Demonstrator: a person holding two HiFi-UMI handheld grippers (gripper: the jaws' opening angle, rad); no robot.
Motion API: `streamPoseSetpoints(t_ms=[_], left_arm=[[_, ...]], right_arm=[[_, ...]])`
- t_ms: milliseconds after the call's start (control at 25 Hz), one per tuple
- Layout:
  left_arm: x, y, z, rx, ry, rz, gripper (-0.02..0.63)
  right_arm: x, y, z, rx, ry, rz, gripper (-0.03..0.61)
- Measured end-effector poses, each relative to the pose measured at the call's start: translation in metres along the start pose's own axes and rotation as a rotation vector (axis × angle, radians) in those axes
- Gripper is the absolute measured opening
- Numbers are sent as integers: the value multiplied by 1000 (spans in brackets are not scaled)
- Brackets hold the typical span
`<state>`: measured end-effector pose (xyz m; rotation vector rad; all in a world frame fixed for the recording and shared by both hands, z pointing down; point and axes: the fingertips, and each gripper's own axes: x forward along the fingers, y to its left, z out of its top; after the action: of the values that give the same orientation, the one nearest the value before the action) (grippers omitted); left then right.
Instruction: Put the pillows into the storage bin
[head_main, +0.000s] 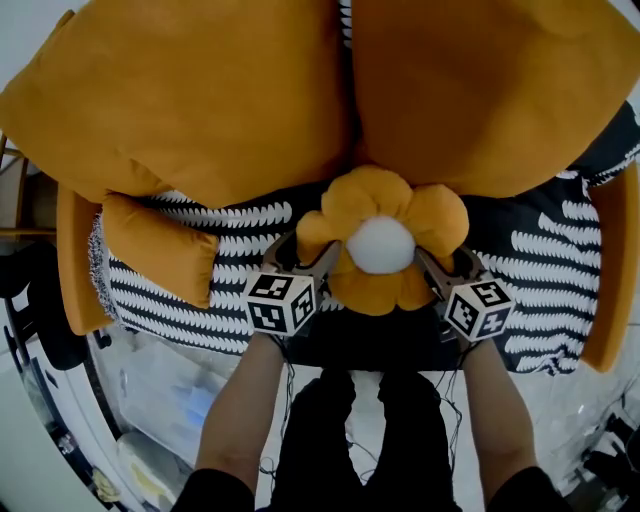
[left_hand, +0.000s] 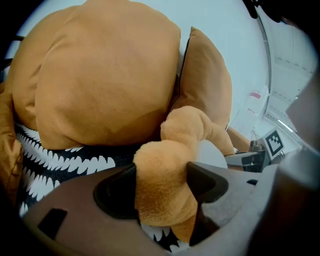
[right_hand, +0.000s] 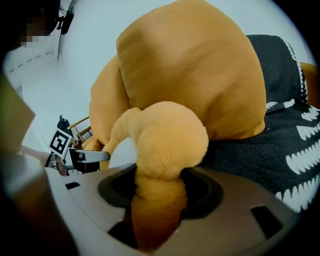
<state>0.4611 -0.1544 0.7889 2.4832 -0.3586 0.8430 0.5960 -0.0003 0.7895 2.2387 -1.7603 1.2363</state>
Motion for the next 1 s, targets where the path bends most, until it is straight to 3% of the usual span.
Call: streamPoseSetpoints(t_ms=[200,400,1000], left_arm=[[-24,-7,7,-7,-1,10,238],[-61,-15,26,-18,-20,19,216],[-211,-69,148,11,-165,71,213]], right_arm=[[-15,18,7,-31,10,-5,201],[-38,47,26,-43,7,3,189],[-140,155,155,-155,-61,65,181]])
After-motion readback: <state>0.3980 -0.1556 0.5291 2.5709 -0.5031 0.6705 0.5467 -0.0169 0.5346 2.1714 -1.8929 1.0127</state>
